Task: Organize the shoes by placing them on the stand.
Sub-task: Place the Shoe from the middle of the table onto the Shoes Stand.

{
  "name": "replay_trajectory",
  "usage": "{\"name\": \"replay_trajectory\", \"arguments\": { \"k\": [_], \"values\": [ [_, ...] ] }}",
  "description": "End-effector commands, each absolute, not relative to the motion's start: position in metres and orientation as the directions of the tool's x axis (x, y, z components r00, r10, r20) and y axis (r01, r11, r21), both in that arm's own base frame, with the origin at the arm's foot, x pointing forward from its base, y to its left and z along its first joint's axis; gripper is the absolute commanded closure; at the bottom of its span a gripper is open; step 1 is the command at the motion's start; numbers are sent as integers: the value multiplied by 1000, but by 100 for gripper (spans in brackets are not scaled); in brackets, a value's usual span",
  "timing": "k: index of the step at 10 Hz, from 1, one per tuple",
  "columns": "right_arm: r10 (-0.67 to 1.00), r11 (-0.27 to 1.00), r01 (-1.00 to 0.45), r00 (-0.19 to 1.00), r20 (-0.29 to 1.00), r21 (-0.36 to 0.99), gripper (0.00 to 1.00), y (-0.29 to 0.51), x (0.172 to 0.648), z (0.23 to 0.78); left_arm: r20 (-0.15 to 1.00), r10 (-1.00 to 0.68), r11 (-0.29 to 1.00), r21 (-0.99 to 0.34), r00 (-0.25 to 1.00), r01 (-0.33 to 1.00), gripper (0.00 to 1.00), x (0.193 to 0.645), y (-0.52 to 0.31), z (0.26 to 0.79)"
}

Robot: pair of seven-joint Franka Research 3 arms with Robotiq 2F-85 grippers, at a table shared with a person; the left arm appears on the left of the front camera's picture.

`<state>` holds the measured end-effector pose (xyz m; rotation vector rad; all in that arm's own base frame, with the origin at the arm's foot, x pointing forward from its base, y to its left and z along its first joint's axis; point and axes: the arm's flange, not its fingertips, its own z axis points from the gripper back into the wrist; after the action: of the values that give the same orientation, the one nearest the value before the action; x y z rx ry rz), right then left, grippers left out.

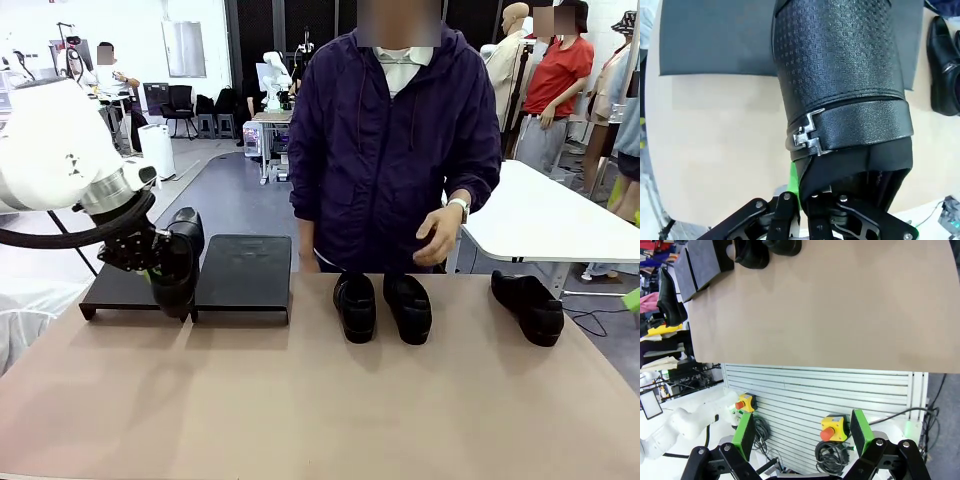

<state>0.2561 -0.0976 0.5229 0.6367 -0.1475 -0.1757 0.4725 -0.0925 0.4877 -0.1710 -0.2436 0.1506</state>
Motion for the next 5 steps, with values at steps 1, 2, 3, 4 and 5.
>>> {"name": "replay_trajectory", "arguments": {
  "k": [1, 2, 3, 4, 5],
  "values": [
    [-191, 781, 91, 977, 98, 618, 0, -99, 256, 524, 234, 166, 974, -189, 958, -122, 100, 476, -100, 492],
    [-191, 781, 91, 977, 98, 618, 0, -99, 256, 524, 282, 165, 972, -209, 945, -108, 100, 504, -100, 488],
    [-191, 781, 91, 977, 98, 618, 0, -99, 256, 524, 311, 115, 976, -213, 943, -49, 100, 529, -103, 484],
    [-191, 781, 91, 977, 98, 618, 0, -99, 256, 524, 336, 94, 979, -202, 937, -26, 100, 551, -106, 481],
    [-191, 781, 91, 977, 98, 618, 0, -99, 256, 524, 315, 77, 981, -194, 946, -15, 100, 565, -111, 480]
  ]
}}
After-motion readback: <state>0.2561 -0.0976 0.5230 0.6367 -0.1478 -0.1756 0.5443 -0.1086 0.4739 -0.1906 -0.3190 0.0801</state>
